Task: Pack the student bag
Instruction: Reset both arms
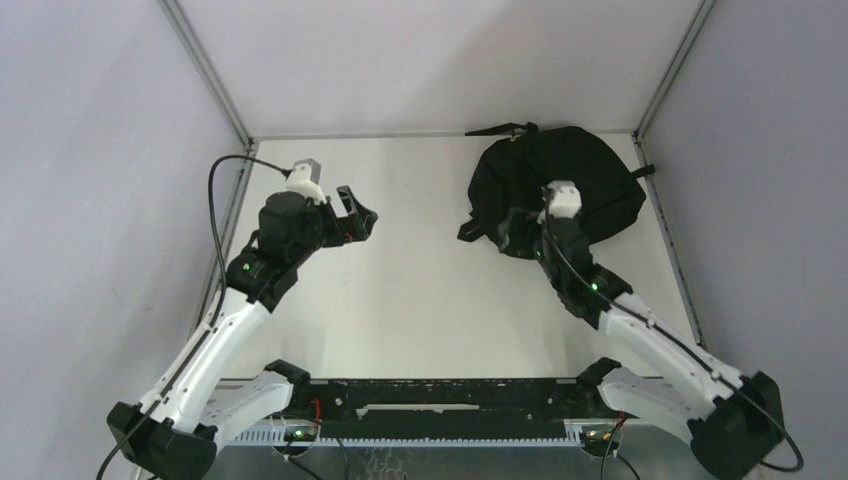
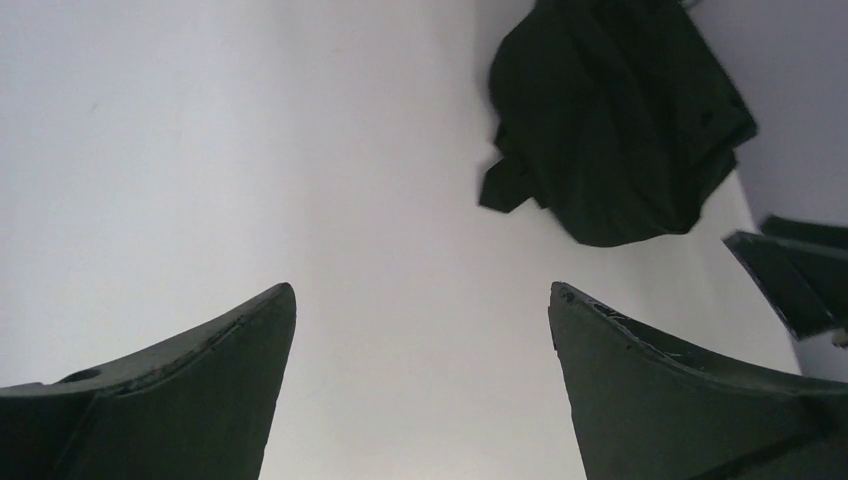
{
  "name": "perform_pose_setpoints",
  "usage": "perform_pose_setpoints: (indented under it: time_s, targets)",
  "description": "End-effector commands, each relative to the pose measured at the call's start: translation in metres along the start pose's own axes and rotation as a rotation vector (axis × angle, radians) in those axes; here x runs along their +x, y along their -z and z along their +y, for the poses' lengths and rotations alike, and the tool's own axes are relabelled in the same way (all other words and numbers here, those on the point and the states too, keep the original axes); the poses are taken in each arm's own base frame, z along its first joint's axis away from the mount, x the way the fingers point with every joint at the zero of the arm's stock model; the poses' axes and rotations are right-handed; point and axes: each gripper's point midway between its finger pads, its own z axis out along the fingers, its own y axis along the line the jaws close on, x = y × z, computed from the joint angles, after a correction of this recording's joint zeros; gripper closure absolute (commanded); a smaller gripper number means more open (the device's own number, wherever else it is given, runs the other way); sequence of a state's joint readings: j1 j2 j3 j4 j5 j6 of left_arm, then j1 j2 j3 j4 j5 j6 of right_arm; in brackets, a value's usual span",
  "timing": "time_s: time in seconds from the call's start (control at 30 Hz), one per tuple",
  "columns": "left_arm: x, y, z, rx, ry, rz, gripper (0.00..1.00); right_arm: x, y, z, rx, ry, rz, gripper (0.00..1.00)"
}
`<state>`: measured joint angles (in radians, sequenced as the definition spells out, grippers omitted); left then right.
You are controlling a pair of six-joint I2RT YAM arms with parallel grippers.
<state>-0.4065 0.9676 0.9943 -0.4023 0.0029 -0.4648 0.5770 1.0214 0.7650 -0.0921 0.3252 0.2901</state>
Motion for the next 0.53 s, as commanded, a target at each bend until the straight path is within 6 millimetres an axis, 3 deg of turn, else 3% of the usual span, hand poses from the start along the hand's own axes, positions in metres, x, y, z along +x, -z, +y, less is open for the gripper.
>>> perform_pose_setpoints:
  time_s: [0.0,0.17,0.33,0.5]
  targets:
    - [0.013,0.015,0.034,-0.119,0.025,-0.062,0.0,0.016,0.041,-0.058,0.187,-0.004,-0.047,0.0]
    - [0.037,0.024,0.054,-0.171,0.031,-0.062,0.0,0.025,0.068,-0.08,0.227,-0.167,-0.126,0.01]
    - [0.043,0.028,0.057,-0.169,0.044,-0.065,0.0,0.039,0.066,-0.076,0.186,-0.18,-0.111,0.01]
    - [0.039,0.035,0.051,-0.127,0.055,-0.104,0.0,0.037,0.063,-0.075,0.189,-0.184,-0.119,0.01]
